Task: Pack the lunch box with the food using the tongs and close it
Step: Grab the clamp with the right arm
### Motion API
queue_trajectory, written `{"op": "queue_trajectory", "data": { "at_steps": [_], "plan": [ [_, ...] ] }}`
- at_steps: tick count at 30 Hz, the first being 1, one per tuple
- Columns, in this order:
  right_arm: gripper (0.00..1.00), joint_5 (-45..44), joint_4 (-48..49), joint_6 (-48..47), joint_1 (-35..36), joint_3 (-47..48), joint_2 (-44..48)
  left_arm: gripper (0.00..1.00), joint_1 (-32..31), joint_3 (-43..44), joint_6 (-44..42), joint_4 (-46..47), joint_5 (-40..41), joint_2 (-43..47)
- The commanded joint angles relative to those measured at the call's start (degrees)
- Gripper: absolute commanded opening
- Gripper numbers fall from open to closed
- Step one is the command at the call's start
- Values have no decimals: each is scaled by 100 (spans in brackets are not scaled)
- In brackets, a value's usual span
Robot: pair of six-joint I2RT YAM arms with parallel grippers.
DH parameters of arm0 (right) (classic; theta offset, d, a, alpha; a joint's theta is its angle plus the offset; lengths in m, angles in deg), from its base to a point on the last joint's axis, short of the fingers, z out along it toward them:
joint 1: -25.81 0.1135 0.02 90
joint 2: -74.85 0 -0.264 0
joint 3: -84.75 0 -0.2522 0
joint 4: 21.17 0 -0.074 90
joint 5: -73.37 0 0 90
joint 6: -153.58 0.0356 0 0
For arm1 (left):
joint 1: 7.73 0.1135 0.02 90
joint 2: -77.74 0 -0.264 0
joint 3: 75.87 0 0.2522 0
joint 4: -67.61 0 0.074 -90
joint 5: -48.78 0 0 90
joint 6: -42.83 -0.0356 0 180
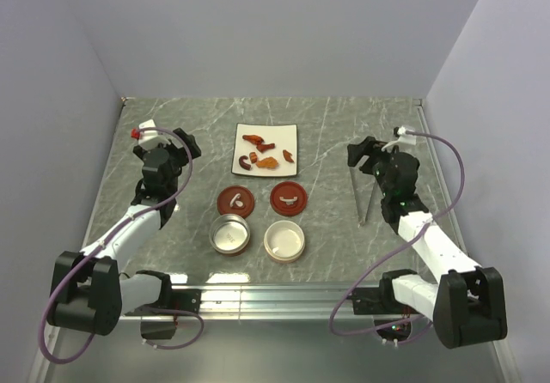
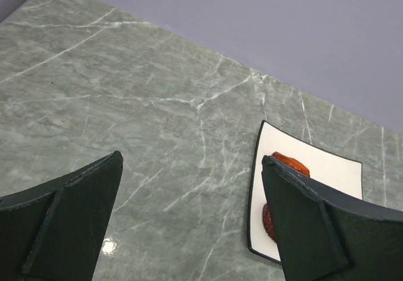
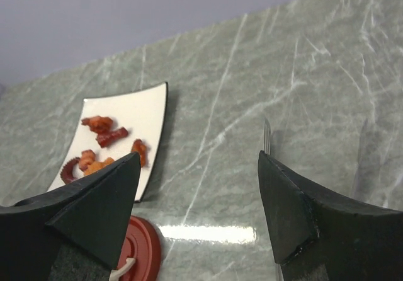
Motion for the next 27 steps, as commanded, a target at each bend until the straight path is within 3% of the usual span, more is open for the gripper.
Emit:
{"op": "queue_trajectory", "data": {
  "at_steps": [1,7,14,17,18,27],
  "plan": [
    [82,-166,-1084,25,23,506,-182,99,2,175,164,66,-30,-27],
    [82,-562,-2227,315,171,814,-446,99,20,245,199,75,-294,-124],
    [83,-1757,-3739,403,541,1333,-982,99,204,263,225,-241,-391,244],
    [84,-1802,-4039,473,532,1359,-1184,99,283,158,243,-180,-523,464],
    [89,-1775,-4213,482,532,1403,-1306,100,327,148,260,-154,-584,491],
    [90,-1591,-4732,412,410,1640,-1913,99,530,271,340,-233,-927,298]
  ]
}}
